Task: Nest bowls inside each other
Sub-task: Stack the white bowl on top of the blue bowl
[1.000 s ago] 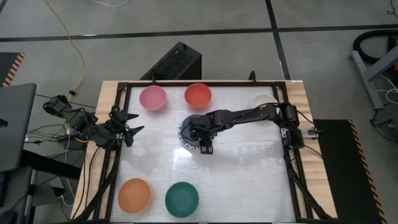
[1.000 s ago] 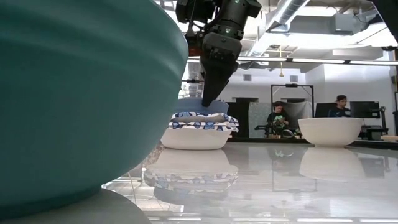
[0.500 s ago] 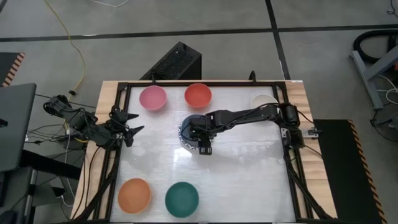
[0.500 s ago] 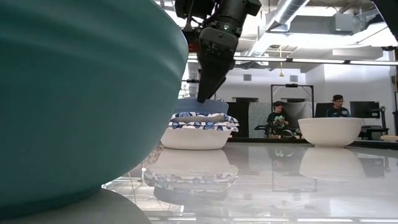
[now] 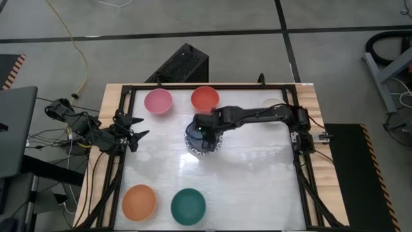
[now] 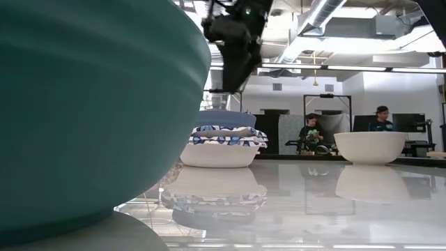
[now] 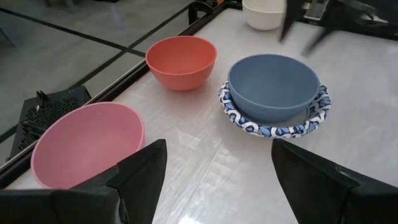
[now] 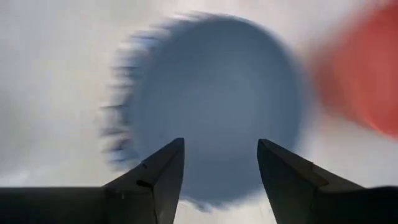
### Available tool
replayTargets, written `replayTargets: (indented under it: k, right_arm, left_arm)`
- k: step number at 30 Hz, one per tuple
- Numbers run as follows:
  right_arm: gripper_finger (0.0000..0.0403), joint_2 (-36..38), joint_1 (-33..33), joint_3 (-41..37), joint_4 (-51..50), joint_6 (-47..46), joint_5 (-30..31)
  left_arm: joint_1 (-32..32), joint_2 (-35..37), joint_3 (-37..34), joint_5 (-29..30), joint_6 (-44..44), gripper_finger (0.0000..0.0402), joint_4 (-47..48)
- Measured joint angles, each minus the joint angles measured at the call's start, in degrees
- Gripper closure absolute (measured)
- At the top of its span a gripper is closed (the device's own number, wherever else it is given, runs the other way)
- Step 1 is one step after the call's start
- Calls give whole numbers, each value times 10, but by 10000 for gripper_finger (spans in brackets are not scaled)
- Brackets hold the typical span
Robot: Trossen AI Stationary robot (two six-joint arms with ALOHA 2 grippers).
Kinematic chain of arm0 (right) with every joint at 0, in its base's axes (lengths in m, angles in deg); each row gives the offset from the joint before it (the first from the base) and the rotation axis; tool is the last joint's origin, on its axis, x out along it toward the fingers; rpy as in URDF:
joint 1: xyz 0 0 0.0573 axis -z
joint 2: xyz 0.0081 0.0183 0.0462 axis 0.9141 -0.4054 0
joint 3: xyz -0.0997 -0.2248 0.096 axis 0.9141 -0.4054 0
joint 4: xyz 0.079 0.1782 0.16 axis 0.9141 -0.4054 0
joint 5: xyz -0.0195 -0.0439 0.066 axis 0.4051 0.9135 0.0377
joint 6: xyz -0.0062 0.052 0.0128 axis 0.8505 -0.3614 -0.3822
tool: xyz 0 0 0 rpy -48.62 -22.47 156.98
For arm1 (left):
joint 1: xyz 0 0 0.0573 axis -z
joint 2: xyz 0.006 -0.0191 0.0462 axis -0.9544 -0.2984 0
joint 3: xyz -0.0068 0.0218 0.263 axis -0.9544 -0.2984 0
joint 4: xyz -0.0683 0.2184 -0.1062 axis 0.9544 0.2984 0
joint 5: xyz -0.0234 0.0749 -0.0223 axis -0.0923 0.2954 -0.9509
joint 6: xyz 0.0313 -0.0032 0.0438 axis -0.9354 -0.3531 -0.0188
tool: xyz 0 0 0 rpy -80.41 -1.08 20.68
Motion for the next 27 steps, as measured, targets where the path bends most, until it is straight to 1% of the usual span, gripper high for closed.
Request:
replayTargets:
  k: [2,5,8,10,14,17,19,22,27]
  right_arm:
    - [187,0,14,12,-58,-69,40]
    - [197,0,36,22,-162,-156,60]
    - [207,0,56,22,-253,-203,61]
    - [213,0,66,22,-288,-206,61]
    - [220,15,84,18,-289,-198,70]
    - [222,45,98,17,-293,-192,79]
    - [222,77,105,2,-292,-198,92]
    - [223,147,116,-44,-292,-240,118]
    - [223,282,123,-174,-287,-360,190]
  left_arm:
    - [0,0,0,0,0,123,0]
    - [0,0,0,0,0,123,0]
    - [0,0,0,0,1,123,3]
    - [0,0,0,-1,8,123,7]
    - [0,0,0,-8,15,123,11]
    - [0,0,0,-12,22,123,16]
    - [2,0,0,-11,32,123,24]
    - [7,0,0,-11,41,123,26]
    - [22,0,0,-10,71,123,40]
